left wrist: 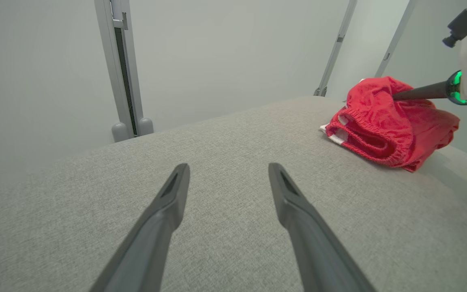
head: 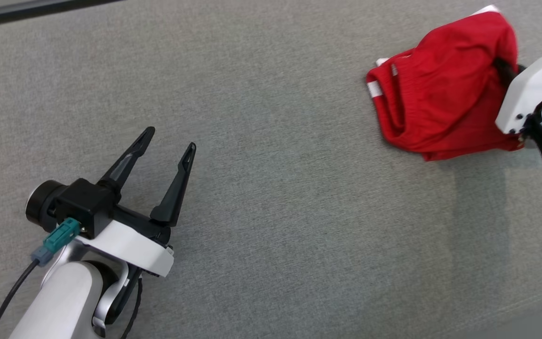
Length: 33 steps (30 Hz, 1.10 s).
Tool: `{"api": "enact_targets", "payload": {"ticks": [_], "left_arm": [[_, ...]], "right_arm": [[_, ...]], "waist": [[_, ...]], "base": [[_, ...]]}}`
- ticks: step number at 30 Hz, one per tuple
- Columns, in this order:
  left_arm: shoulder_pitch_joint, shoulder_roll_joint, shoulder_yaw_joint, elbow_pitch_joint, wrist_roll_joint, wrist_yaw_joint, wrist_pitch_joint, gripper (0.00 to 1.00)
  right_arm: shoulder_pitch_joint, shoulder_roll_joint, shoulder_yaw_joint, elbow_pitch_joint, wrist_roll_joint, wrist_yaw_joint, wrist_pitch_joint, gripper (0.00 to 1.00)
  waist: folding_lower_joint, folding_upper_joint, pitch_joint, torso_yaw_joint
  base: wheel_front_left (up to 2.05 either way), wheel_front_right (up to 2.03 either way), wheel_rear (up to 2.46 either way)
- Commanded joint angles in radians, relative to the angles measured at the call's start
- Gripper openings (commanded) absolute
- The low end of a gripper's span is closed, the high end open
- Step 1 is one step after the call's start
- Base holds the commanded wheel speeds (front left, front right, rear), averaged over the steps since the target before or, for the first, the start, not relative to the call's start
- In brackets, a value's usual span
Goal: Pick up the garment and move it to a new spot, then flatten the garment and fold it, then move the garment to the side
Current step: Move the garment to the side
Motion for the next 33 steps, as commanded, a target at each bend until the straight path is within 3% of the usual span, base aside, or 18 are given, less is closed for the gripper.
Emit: {"api": "enact_targets", "payload": {"ticks": [1, 9, 10, 12, 21, 26, 33], "left_arm": [[-0.020, 0.010, 0.005, -0.012, 0.005, 0.001, 0.002, 1.00], [-0.017, 0.002, 0.001, -0.004, -0.005, 0.010, -0.011, 1.00], [-0.016, -0.001, -0.001, 0.000, -0.007, 0.011, -0.014, 1.00], [-0.014, -0.008, -0.003, 0.010, -0.008, 0.013, -0.023, 1.00], [0.029, -0.026, 0.015, 0.069, -0.034, 0.030, -0.078, 1.00], [0.068, -0.021, 0.046, 0.101, -0.058, 0.048, -0.108, 1.00], [0.160, 0.009, 0.114, 0.127, -0.089, 0.091, -0.138, 1.00]], "right_arm": [[-0.038, -0.014, -0.006, 0.035, -0.020, 0.000, -0.009, 0.00], [-0.126, -0.043, 0.003, 0.170, -0.108, 0.000, -0.036, 0.00], [-0.129, -0.041, 0.002, 0.186, -0.116, 0.000, -0.041, 0.06], [-0.137, -0.040, -0.003, 0.214, -0.130, 0.000, -0.054, 1.00], [-0.127, -0.035, 0.015, 0.238, -0.191, 0.000, -0.195, 1.00], [-0.071, -0.021, 0.027, 0.183, -0.203, 0.000, -0.326, 1.00], [0.098, 0.008, 0.012, 0.012, -0.171, 0.000, -0.497, 1.00]], "waist": [[0.0000, -0.0001, 0.030, 0.023], [0.0000, -0.0001, 0.021, 0.042], [0.0000, -0.0001, 0.015, 0.045], [0.0000, -0.0001, -0.001, 0.049], [0.0000, -0.0001, -0.124, 0.066], [0.0000, -0.0001, -0.212, 0.087], [0.0000, -0.0001, -0.349, 0.114]], "base": [[0.00, 0.00, 0.00], [0.00, 0.00, 0.00], [0.00, 0.00, 0.00], [0.00, 0.00, 0.00], [0.00, 0.00, 0.00], [0.00, 0.00, 0.00], [0.00, 0.00, 0.00]]}}
